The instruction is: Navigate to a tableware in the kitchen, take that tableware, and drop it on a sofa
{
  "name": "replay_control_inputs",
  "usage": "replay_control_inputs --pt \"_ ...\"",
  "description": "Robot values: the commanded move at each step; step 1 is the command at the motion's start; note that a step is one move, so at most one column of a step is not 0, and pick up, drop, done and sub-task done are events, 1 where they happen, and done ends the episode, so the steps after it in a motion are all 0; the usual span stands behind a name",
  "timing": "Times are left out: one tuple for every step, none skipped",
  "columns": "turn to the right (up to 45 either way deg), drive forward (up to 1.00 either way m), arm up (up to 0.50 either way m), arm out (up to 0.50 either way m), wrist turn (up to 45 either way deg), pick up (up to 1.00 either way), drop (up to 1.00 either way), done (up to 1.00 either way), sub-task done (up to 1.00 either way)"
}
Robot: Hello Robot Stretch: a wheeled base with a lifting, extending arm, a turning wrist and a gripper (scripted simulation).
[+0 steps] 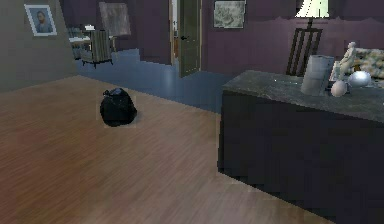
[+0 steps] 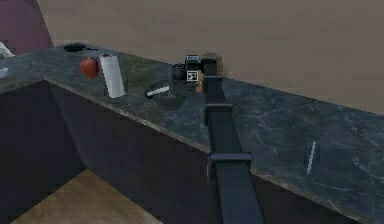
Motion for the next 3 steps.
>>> replay_control_inputs --pt "0.0 0.00 0.00 0.00 0.0 1.00 0.00 0.00 0.00" --pt "0.0 0.00 0.06 0.00 0.0 0.00 0.00 0.00 0.00" --pt "0.0 0.00 0.00 0.00 -45.0 0.00 0.00 0.00 0.00"
